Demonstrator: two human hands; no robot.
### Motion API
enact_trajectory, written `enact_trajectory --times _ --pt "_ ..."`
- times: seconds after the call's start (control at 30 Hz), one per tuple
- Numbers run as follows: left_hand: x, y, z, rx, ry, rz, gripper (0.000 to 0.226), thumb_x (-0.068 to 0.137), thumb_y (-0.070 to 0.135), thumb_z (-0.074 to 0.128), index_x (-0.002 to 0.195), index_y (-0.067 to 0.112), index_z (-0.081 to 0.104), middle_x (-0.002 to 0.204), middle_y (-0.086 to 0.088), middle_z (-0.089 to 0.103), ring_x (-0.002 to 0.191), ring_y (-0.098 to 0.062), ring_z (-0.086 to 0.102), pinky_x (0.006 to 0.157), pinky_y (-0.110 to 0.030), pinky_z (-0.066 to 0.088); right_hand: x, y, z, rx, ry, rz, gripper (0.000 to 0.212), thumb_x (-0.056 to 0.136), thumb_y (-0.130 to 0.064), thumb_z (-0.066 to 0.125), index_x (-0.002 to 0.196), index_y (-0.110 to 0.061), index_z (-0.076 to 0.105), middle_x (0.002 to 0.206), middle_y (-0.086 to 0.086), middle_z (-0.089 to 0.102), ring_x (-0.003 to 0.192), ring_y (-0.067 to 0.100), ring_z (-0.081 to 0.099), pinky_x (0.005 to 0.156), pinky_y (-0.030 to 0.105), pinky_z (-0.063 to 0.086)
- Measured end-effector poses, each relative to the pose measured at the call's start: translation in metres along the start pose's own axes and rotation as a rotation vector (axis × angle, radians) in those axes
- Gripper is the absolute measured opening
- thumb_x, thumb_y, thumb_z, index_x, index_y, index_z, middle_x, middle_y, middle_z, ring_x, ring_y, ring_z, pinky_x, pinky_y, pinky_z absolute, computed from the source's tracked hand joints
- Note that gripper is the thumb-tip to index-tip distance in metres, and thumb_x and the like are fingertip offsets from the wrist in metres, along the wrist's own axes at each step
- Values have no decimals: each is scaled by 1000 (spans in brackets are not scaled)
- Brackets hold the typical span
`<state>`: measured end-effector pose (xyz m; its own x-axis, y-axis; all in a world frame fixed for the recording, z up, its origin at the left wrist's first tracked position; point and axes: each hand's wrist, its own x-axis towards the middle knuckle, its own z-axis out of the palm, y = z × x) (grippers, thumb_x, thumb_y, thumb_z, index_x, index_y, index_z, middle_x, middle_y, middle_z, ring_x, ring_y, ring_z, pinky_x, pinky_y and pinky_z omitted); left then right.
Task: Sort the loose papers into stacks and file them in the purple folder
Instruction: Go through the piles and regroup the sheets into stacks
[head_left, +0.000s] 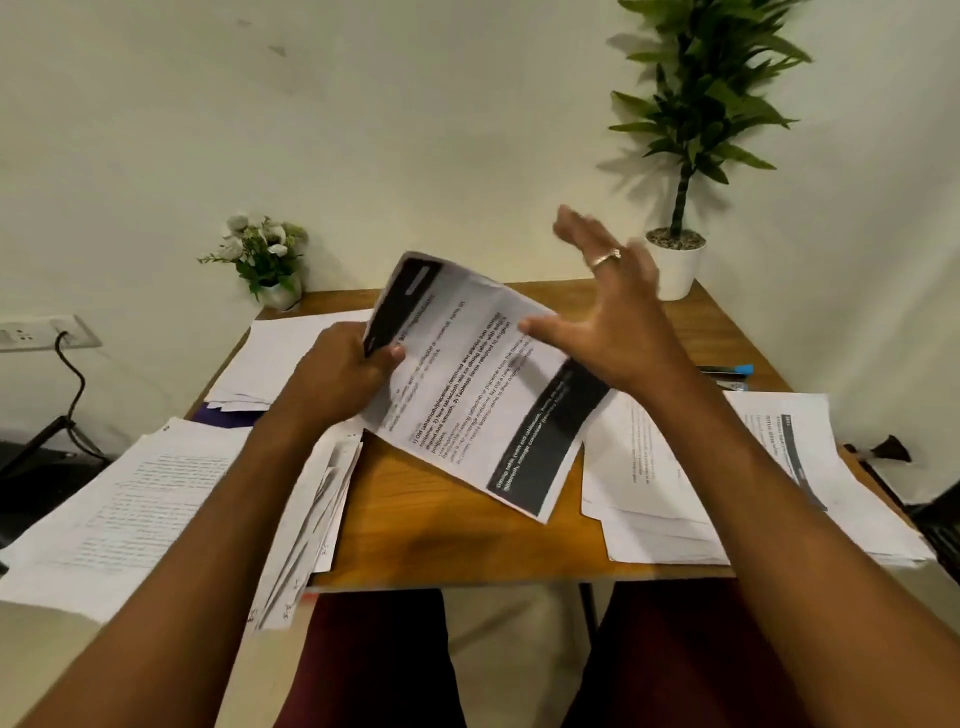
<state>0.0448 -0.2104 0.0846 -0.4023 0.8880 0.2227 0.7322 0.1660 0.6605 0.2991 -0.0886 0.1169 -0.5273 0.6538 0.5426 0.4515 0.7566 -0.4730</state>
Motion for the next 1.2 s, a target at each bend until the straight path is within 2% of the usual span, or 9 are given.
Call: enact_trajectory --times 0.1,0.17,0.23,0.27,0.37,0.47,0.6,0.73,1.2 --pt "13 25 -11 150 -62 141 4 100 27 61 96 25 62 85 -4 65 76 -24 61 61 -28 41 18 -11 4 94 -283 122 54 86 -36 79 134 -30 57 121 -10 66 112 12 64 90 29 52" --pt "17 36 -17 160 -82 179 13 98 28 65 85 30 62 71 3 62 67 -21 59 57 -28 39 21 -6 12 194 -323 199 21 91 -32 74 106 -21 66 93 -10 69 83 10 69 64 22 51" --pt "20 37 -21 111 14 196 13 95 31 69 82 31 67 70 9 63 64 -16 59 56 -27 40 18 4 17 269 -291 222 9 94 -31 70 94 -23 67 85 -9 69 73 5 70 58 18 52" --pt "20 33 -23 79 127 210 4 93 32 70 90 30 71 77 11 66 69 -12 60 58 -26 43 15 8 20 325 -257 232 7 95 -31 70 92 -26 66 84 -11 69 70 1 70 58 16 53" --pt "19 13 -18 -191 389 96 45 86 32 79 127 22 62 103 12 69 88 0 64 71 -10 46 7 24 28 564 -92 342 15 92 -29 73 104 -22 68 97 -5 75 85 9 74 78 33 62" --pt "11 0 3 -647 180 -96 80 83 32 82 150 21 38 108 4 74 106 -14 71 85 -34 58 1 30 31 831 15 376 16 91 -14 74 105 -20 72 109 4 77 101 23 74 94 51 58" --pt "-2 3 34 -751 -5 -34 39 87 32 73 122 14 68 110 -1 77 104 -21 73 94 -45 58 -9 31 37 957 40 394 19 90 -5 72 95 -23 74 108 7 77 104 29 73 95 51 56" --pt "-14 4 63 -809 15 -72 21 93 26 70 112 16 69 103 -1 78 96 -22 76 82 -41 62 -27 40 52 955 -25 508 32 76 -25 81 106 -16 73 109 6 77 102 28 74 96 55 55" --pt "-1 -10 86 -622 165 -93 34 91 38 73 119 22 66 103 13 74 89 -7 74 67 -19 59 -35 56 58 499 -202 448 14 98 -36 64 112 -36 61 106 -25 64 86 -6 62 73 18 49"
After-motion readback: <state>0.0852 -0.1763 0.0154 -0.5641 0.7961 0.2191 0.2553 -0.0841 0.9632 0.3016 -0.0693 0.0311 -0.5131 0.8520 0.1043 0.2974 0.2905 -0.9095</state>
